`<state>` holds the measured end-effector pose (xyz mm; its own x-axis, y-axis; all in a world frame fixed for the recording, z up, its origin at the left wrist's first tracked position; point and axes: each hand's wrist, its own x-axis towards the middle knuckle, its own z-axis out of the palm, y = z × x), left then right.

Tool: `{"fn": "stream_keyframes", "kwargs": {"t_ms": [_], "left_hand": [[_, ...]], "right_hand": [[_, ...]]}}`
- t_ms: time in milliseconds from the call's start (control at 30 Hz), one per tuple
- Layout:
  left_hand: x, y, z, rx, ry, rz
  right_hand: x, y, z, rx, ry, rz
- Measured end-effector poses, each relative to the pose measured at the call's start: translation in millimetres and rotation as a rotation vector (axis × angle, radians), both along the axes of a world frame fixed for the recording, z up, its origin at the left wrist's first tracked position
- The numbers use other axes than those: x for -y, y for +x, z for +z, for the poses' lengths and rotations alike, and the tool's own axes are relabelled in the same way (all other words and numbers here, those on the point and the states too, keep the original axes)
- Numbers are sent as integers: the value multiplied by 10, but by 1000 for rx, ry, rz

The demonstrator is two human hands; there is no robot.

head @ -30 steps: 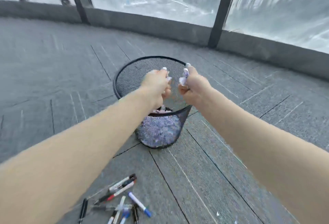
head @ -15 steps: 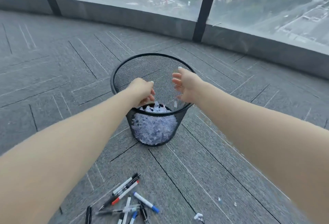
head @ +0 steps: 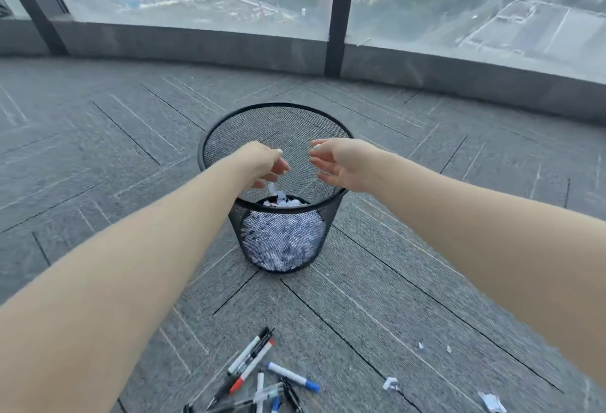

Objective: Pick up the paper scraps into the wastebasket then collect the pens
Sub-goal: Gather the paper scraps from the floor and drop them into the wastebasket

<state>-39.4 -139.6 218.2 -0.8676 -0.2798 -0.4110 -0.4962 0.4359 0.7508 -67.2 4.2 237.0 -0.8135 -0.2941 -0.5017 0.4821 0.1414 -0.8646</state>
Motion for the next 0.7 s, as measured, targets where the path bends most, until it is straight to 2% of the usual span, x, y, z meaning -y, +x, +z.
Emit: {"fn": "stream_keyframes", "kwargs": {"t_ms": [267, 433, 533, 600, 700], "left_hand": [[38, 36, -54, 43, -42, 29], [31, 3, -80, -4, 18, 51], [-8, 18, -87, -16, -107, 28], [-68, 6, -88, -120, -325, -31], [-368, 46, -27, -519, -500, -157]], "right_hand": [[79, 42, -53, -23, -43, -107], [-101, 19, -150, -365, -27, -304], [-285, 55, -216, -430, -78, -428], [-460, 56, -311, -453, -34, -486], [-900, 37, -680, -405, 126, -476]]}}
